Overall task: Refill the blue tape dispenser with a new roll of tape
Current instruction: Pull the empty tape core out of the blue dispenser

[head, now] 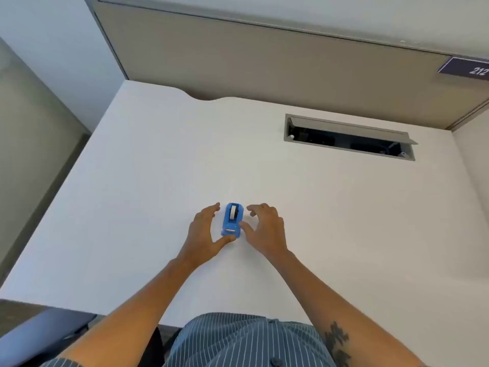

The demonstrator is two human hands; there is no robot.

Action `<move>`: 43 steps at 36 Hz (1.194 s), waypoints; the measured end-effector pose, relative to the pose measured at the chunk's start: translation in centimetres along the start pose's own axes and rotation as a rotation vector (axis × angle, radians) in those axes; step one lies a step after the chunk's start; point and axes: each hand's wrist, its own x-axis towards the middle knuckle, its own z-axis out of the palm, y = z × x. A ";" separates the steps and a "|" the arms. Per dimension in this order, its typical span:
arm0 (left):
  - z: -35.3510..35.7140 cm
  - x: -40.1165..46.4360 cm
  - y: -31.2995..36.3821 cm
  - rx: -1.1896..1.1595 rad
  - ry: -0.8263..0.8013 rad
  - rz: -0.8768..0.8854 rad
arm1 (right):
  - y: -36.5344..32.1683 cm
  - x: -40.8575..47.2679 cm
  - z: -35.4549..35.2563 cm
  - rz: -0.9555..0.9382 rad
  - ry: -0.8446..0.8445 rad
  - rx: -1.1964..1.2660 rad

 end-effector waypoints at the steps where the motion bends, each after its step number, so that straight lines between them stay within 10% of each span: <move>1: 0.1 0.2 -0.1 0.004 -0.012 0.005 | -0.3 0.2 0.2 -0.008 -0.010 0.015; 43: 0.6 2.8 -0.5 0.030 -0.124 0.060 | -1.8 3.2 1.8 -0.082 -0.151 -0.178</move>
